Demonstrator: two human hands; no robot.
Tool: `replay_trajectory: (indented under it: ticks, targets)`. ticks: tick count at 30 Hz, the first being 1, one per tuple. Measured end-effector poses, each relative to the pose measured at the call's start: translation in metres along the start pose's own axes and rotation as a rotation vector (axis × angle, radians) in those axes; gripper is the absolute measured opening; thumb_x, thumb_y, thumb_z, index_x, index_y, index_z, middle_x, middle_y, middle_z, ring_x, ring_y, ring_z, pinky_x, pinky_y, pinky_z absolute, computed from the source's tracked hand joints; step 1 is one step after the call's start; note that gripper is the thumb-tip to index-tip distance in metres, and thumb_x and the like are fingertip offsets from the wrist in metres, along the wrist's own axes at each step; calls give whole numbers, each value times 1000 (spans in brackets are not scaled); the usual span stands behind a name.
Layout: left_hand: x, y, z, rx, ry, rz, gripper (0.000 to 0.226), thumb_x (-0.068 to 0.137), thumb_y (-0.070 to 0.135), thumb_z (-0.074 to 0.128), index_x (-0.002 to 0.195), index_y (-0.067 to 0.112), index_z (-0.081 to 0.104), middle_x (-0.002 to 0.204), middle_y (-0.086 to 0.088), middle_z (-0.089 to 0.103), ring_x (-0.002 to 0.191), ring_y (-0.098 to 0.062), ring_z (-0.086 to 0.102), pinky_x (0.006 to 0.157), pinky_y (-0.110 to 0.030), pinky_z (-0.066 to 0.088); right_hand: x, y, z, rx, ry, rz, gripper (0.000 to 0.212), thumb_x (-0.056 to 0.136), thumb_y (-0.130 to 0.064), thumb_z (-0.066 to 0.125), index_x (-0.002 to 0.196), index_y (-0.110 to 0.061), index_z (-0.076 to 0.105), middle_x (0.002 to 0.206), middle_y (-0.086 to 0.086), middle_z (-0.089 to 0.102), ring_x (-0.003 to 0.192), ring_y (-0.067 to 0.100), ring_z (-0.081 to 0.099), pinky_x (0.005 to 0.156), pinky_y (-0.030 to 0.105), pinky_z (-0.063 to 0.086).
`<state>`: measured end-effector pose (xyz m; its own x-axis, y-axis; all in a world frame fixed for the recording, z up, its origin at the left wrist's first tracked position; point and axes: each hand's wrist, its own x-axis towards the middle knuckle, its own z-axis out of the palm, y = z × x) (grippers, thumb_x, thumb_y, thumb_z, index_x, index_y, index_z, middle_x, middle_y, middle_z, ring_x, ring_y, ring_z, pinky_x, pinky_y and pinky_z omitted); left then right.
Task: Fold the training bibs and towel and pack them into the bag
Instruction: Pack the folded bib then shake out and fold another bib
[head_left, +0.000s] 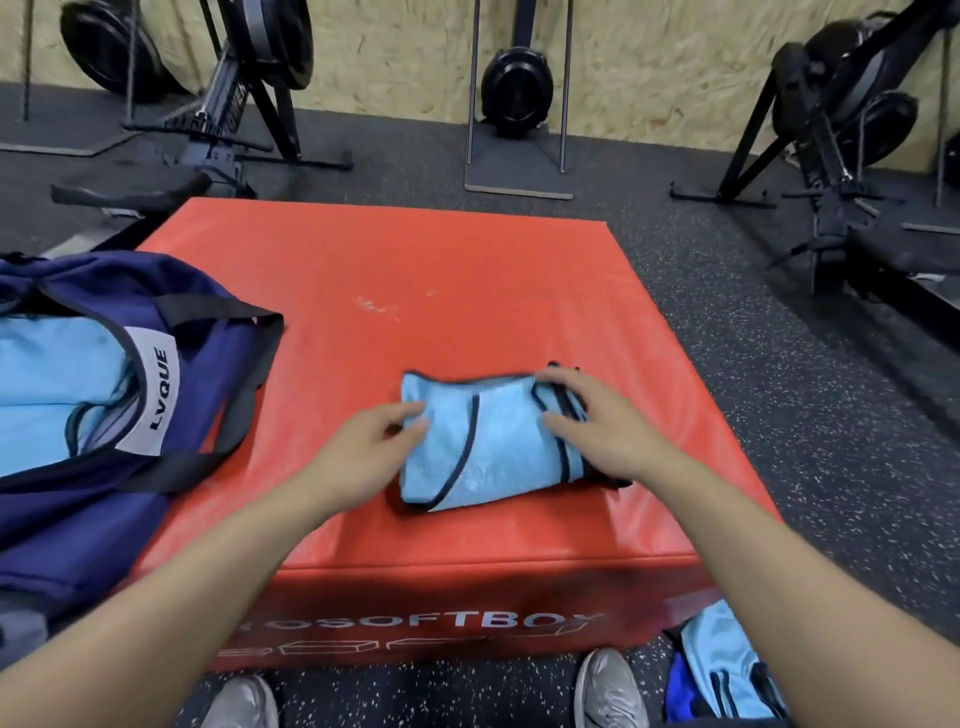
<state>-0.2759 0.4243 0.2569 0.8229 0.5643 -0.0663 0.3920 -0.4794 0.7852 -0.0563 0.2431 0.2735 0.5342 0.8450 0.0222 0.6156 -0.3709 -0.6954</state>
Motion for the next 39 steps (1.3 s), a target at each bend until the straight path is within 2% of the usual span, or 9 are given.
replay_trajectory:
  ticks: [2,8,13,16,20,24,29,33,39]
  targets:
    - [5,-18,11,204,12,9,74,81,63,42,136,16,61,132,1,59,121,-20,52,110,-31,34,8,15,17,-215,-28,23,44,90,-13,63,133,-24,60,128,0,58,122,20,53,103,27,39]
    - [4,-26,14,511,50,84,72,85,57,31,150,29,42,154,8,39,139,-21,32,111,-42,28,9,11,24,-419,19,86,46,87,-10,57,130,-26,61,127,0,52,121,22,46,97,33,41]
    - [2,-43,18,735,80,84,73,88,65,4,155,44,26,166,6,18,153,-22,13,118,-43,15,17,-18,44,-723,375,-185,38,89,-20,58,127,-13,62,145,15,47,138,34,39,116,47,30]
    - [-1,-48,14,824,140,57,66,97,57,14,155,33,34,159,-3,38,148,-27,32,116,-48,28,19,-20,75,-709,222,-180,60,101,-38,31,152,-6,36,163,14,25,153,28,18,125,46,15]
    - [-8,-49,-1,830,160,40,67,98,52,18,150,19,45,150,-5,51,141,-25,45,111,-47,39,16,-3,88,-734,16,4,88,86,-52,-11,160,-10,12,168,7,7,155,18,1,123,34,-8]
    - [-19,-55,-12,838,156,93,66,99,52,19,144,17,53,145,-2,56,139,-22,47,110,-45,41,26,-32,96,-643,179,-121,75,95,-47,-1,159,-10,10,167,3,2,155,15,-2,125,36,-5]
    - [-33,-66,-20,853,163,136,65,100,54,21,142,19,55,143,0,57,138,-19,48,109,-43,42,25,-38,122,-600,-65,-105,71,99,-49,3,160,-15,0,168,-2,-9,152,9,-16,125,34,-9]
    - [-42,-71,-29,849,172,158,62,100,52,26,139,17,59,140,-1,60,135,-20,52,106,-42,46,35,-57,125,-582,43,-165,78,90,-49,-7,159,-14,0,165,-4,-10,152,9,-14,124,32,-10]
    - [-52,-80,-39,838,196,161,63,100,52,24,138,17,59,140,1,60,136,-18,51,108,-41,45,33,-70,146,-598,-11,-142,69,99,-46,2,160,-14,1,167,-2,-9,153,10,-14,125,34,-6]
